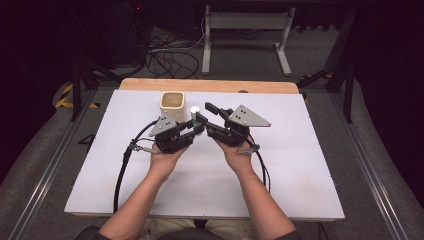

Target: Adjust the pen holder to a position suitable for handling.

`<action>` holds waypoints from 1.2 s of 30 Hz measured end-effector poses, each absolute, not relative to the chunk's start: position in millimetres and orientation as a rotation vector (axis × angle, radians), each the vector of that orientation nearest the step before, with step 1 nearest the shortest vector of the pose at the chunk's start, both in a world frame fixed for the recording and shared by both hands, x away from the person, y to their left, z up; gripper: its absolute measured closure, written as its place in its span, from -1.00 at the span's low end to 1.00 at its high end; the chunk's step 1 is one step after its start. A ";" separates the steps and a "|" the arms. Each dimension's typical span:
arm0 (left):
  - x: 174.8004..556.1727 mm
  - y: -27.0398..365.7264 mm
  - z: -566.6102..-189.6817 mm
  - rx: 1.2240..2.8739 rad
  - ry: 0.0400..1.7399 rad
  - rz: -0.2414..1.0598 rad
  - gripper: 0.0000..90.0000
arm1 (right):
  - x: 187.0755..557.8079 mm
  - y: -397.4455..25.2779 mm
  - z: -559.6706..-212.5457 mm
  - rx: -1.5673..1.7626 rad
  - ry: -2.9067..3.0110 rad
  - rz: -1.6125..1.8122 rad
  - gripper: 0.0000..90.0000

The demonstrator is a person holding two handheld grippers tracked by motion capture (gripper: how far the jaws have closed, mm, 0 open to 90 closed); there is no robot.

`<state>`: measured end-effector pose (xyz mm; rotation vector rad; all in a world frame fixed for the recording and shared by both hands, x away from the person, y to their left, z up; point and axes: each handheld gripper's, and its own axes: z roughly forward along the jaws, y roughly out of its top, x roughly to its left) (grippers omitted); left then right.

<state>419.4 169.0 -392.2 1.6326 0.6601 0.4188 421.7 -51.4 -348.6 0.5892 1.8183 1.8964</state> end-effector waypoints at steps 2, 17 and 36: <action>419.6 169.5 -392.3 1.637 0.659 0.428 0.46 | 421.9 -51.7 -348.6 0.587 1.823 1.896 0.16; 424.4 180.0 -389.4 1.650 0.664 0.480 0.46 | 421.5 -68.0 -347.3 0.622 1.854 1.869 -0.03; 436.5 191.2 -375.4 1.638 0.648 0.557 0.46 | 422.7 -106.5 -351.1 0.701 1.887 1.885 -0.26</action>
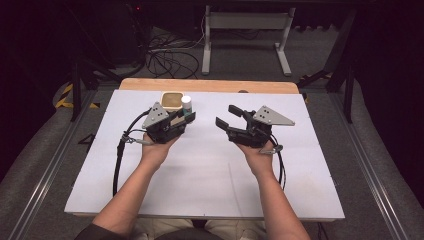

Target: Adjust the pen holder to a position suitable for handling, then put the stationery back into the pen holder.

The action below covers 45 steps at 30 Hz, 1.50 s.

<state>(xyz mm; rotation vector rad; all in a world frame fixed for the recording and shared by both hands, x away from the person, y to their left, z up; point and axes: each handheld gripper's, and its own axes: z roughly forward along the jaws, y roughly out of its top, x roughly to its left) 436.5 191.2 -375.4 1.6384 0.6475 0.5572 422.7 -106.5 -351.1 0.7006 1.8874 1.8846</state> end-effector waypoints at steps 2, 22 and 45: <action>436.5 192.2 -375.5 1.643 0.648 0.568 0.46 | 422.6 -108.5 -351.3 0.700 1.888 1.875 -0.26; 452.6 214.5 -367.5 1.637 0.666 0.725 0.46 | 419.3 -128.0 -351.5 0.730 1.884 1.839 -0.28; 480.6 227.1 -369.3 1.638 0.704 0.768 0.46 | 416.8 -156.3 -349.6 0.754 1.882 1.821 -0.44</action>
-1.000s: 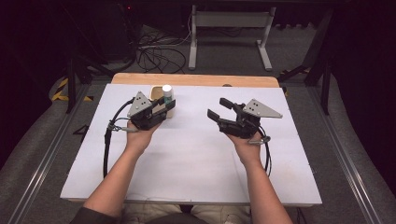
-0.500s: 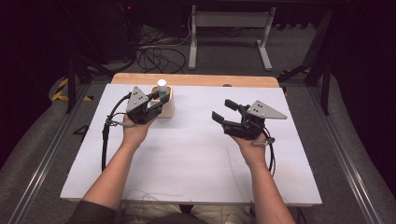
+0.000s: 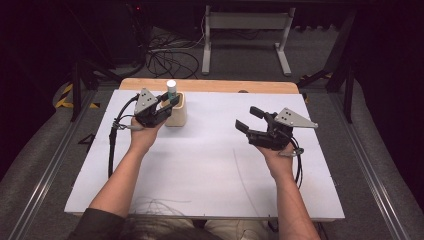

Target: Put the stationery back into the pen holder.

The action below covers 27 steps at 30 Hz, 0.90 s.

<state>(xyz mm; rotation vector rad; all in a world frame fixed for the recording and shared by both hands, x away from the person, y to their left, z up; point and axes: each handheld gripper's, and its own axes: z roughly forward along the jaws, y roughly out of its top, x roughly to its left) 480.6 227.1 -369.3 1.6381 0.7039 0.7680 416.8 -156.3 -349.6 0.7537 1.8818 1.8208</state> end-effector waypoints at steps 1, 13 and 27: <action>482.3 227.9 -370.3 1.634 0.708 0.765 0.46 | 417.0 -158.0 -349.3 0.755 1.881 1.824 -0.44; 500.1 233.7 -378.0 1.597 0.748 0.742 0.46 | 415.6 -173.2 -347.1 0.781 1.852 1.824 -0.46; 521.0 234.3 -391.0 1.596 0.812 0.749 0.46 | 413.9 -184.6 -346.5 0.799 1.829 1.814 -0.46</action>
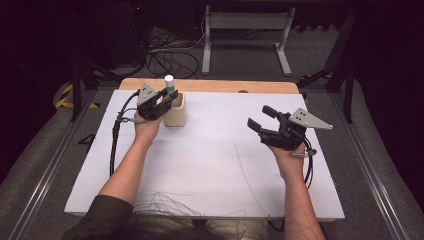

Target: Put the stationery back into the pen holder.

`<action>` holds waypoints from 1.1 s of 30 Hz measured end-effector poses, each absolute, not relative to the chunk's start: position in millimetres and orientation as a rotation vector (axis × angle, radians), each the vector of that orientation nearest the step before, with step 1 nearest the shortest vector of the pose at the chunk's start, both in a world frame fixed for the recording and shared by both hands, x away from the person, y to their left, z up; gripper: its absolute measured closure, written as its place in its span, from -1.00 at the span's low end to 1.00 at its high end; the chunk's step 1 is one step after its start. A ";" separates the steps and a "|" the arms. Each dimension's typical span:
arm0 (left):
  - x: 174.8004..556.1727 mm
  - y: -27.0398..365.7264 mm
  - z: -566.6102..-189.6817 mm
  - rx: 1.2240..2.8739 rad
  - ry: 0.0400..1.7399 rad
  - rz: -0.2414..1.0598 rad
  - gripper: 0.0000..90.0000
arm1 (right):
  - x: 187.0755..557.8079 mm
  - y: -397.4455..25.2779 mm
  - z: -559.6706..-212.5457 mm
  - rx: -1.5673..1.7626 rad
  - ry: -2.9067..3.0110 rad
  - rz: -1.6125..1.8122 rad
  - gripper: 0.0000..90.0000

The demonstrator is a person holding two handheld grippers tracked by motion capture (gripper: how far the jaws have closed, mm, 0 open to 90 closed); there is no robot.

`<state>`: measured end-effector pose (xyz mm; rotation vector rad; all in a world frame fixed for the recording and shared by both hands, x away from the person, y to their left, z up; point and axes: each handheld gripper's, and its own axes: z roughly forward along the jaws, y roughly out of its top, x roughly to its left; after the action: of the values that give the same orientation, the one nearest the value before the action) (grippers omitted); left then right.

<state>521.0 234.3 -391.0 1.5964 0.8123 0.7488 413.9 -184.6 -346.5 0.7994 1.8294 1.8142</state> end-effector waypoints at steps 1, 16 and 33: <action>521.9 234.2 -392.5 1.601 0.818 0.749 0.46 | 413.8 -185.9 -346.3 0.800 1.824 1.815 -0.46; 529.8 226.5 -409.7 1.656 0.845 0.739 0.45 | 412.4 -194.4 -344.1 0.812 1.798 1.819 -0.46; 531.9 227.6 -418.6 1.652 0.875 0.753 0.43 | 411.7 -197.3 -343.0 0.817 1.791 1.820 -0.46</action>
<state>531.9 227.6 -418.6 1.6515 0.8750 0.7525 411.7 -197.3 -343.0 0.8167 1.7912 1.8198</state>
